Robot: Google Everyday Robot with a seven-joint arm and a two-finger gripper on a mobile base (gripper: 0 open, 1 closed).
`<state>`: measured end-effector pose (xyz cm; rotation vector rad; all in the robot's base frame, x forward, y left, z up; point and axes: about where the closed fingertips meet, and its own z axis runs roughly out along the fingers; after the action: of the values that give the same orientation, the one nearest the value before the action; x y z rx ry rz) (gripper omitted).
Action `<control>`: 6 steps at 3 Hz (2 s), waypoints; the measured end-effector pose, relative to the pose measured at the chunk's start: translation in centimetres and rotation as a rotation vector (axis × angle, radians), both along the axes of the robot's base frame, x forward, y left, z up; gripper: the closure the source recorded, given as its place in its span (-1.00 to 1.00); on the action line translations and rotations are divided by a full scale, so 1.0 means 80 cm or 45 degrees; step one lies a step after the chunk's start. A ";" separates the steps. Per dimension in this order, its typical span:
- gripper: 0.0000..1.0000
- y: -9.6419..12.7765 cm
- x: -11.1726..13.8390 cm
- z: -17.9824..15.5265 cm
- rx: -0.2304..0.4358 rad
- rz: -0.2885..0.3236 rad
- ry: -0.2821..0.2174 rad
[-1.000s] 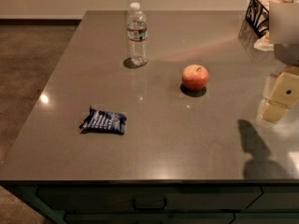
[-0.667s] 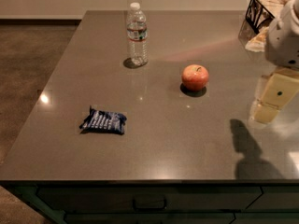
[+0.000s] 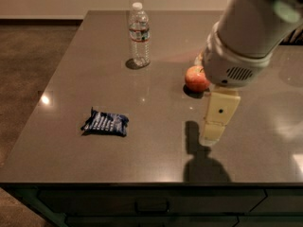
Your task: Pick rxbar blueberry
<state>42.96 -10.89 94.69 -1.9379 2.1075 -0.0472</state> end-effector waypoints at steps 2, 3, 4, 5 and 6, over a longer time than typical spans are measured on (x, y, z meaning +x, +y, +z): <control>-1.00 0.119 0.000 -0.064 -0.015 0.099 0.103; -1.00 0.167 0.008 -0.092 -0.015 0.113 0.123; -1.00 0.204 0.018 -0.110 -0.013 0.120 0.135; -1.00 0.231 0.032 -0.122 -0.017 0.123 0.155; -0.72 0.247 0.043 -0.133 -0.022 0.122 0.179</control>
Offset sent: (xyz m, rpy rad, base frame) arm 0.0021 0.1538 -0.0908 -0.0172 0.1366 0.1089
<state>46.44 8.89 84.05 -2.1064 2.1025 0.0936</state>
